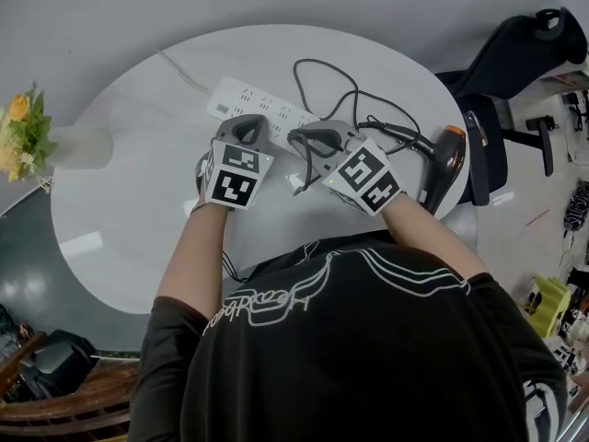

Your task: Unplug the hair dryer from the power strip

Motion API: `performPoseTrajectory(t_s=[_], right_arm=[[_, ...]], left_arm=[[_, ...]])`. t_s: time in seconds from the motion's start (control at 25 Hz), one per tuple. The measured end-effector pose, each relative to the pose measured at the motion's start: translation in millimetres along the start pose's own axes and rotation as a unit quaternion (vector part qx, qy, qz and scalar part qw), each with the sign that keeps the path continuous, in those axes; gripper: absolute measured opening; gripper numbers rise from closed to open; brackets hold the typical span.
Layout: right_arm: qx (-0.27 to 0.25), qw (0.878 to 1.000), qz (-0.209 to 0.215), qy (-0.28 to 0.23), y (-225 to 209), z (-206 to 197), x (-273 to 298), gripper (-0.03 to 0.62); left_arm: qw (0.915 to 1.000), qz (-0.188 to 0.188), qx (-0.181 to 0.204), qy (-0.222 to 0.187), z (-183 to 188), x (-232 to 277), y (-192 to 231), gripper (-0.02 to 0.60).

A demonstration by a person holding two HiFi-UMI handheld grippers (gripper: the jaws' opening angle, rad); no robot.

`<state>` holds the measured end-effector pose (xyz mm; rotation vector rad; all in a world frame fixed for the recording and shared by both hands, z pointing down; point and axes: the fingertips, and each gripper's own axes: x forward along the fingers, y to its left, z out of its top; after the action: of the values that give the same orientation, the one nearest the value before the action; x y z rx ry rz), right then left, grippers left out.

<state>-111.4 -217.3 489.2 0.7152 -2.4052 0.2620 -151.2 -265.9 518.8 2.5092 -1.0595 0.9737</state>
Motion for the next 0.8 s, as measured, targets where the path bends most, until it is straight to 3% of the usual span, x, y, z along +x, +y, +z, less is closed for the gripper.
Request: performPoseTrajectory(t_s=[0.12, 0.36, 0.48, 0.68, 0.8], right_arm=[[0.015, 1.0, 0.0, -0.004, -3.5, -0.5, 0.0, 0.028], [0.135, 0.99, 0.026, -0.028, -16.8, -3.8, -1.0, 0.028], [0.108, 0.994, 0.018, -0.017, -16.0, -2.4, 0.0, 0.028], [0.007, 1.0, 0.004, 0.013, -4.5, -0.7, 0.9, 0.028], [0.012, 1.0, 0.014, 0.013, -5.3, -2.0, 0.4, 0.028]], left_arm=[[1.0, -0.002, -0.002, -0.003, 1.0, -0.3, -0.1, 0.002], [0.9999, -0.005, -0.007, -0.005, 1.8, 0.6, -0.2, 0.003], [0.9999, -0.004, -0.007, -0.008, 2.1, 1.6, 0.8, 0.003], [1.0, 0.001, -0.004, -0.005, 1.8, 1.1, 0.9, 0.002], [1.0, 0.002, -0.005, -0.005, 1.7, 0.7, -0.2, 0.002]])
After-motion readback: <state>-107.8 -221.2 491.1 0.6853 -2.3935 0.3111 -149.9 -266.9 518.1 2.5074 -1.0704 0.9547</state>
